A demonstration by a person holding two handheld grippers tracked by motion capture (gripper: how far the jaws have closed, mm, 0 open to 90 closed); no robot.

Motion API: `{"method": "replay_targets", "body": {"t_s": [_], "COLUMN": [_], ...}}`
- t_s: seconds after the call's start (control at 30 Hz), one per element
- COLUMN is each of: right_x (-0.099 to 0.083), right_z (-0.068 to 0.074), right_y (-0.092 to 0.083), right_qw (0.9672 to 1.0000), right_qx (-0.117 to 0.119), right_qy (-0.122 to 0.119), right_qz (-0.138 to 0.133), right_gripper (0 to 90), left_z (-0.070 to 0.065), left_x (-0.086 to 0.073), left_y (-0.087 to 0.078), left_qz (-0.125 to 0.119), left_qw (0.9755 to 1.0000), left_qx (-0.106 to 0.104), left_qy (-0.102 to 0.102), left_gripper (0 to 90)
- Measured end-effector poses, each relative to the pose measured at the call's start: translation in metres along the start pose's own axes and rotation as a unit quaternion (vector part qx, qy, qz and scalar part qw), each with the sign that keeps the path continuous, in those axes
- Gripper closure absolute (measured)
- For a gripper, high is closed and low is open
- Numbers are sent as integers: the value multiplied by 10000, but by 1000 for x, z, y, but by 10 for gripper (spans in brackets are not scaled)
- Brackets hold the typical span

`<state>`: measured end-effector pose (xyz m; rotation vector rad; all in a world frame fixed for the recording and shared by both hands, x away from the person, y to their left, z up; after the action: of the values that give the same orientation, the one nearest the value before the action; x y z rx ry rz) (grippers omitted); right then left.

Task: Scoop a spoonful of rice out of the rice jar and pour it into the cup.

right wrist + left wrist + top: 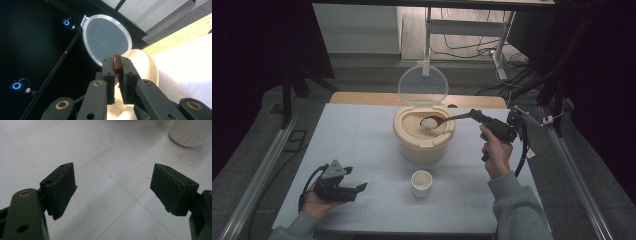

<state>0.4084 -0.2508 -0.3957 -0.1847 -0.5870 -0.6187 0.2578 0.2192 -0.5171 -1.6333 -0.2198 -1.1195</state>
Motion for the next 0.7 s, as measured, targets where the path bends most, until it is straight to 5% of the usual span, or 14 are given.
{"method": "replay_targets", "body": {"t_s": [0.7], "right_x": [-17], "right_z": [9], "right_y": [-20], "right_qw": [9985], "right_qx": [235], "right_qy": [76], "right_qz": [496], "right_gripper": [835], "left_z": [0], "left_x": [0], "left_y": [0], "left_qz": [8], "left_qw": [10000], "left_qx": [-2], "left_qy": [7], "left_gripper": [200]}}
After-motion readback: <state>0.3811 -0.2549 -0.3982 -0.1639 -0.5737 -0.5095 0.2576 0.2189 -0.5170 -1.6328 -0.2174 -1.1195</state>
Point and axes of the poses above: each handheld gripper's, and its own axes: y roughly forward along the jaws, x roughly out of its top, z roughly to its left, the point moved 1 cm from there along y, roughly forward along the jaws, and after that the axes turned 8 degrees about x, right-handed, at the moved point
